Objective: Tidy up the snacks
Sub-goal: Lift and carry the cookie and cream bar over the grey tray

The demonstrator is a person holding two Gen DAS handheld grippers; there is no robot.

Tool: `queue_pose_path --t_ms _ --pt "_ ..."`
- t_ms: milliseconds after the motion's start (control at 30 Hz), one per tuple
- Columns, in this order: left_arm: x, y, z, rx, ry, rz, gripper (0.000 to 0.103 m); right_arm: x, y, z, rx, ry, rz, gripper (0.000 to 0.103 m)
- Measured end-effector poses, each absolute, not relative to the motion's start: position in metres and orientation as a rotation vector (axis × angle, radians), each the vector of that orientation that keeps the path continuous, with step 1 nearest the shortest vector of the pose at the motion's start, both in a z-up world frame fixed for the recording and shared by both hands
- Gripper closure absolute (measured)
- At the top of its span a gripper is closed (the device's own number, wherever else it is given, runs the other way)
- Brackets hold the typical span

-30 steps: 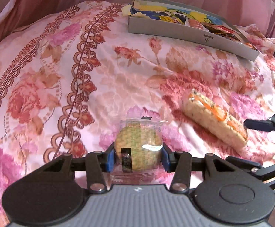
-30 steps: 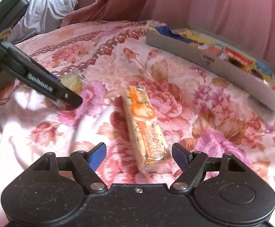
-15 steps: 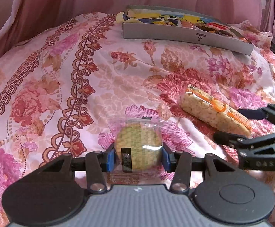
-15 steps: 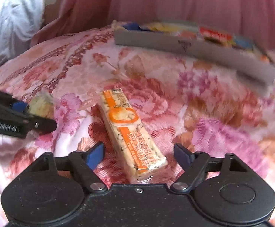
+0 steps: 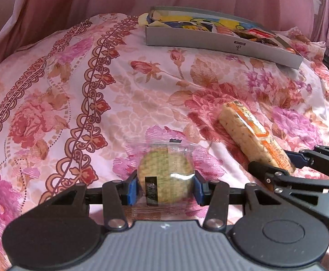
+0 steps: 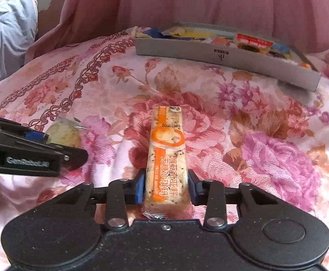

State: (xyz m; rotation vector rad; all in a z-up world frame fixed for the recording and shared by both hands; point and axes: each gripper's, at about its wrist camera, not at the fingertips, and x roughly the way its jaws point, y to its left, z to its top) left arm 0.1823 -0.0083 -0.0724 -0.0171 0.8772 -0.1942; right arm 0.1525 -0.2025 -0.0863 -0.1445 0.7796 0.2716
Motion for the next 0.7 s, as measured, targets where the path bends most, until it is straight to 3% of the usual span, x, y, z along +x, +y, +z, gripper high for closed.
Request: queue_pose_path --t_ms 700 --pt "0.176 -0.011 -0.068 -0.059 0.818 -0.209 0.052 0.123 -0.158 -0.100 -0.765 0.485 0.238 0.066"
